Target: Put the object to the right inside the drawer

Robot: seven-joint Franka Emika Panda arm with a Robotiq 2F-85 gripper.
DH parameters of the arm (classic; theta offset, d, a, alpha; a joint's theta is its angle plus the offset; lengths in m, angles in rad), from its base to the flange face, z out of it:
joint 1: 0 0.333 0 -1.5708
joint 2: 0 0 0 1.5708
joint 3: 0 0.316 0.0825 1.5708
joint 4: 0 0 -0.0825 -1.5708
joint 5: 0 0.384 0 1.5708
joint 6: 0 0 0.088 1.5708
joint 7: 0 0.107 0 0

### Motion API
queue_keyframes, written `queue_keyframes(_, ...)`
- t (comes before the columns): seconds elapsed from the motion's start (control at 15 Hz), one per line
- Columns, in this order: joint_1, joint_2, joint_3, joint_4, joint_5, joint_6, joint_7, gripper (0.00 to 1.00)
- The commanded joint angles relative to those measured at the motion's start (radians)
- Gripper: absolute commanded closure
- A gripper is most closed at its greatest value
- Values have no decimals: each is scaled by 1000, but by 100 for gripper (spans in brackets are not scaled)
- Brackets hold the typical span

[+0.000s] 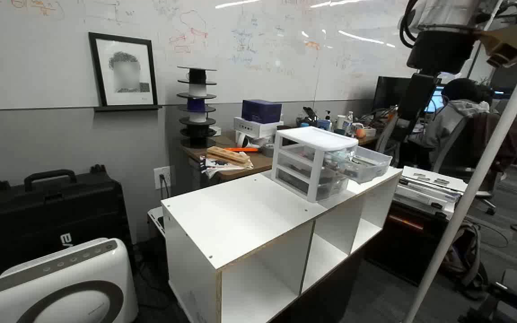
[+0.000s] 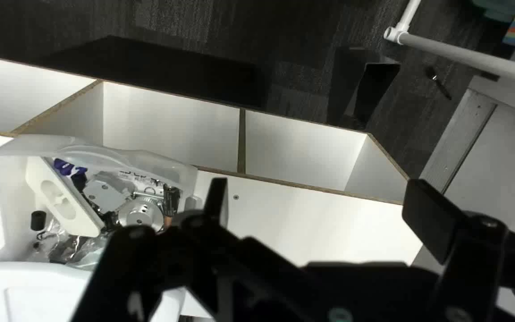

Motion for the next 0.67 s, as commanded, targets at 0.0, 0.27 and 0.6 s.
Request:
queue_keyframes(0.0,-1,0,1,6,0,-2,0,0)
queue_keyframes(0.27,-1,-1,1,16,0,-2,0,0)
queue_keyframes(0.6,-13,16,-9,48,5,9,12,0)
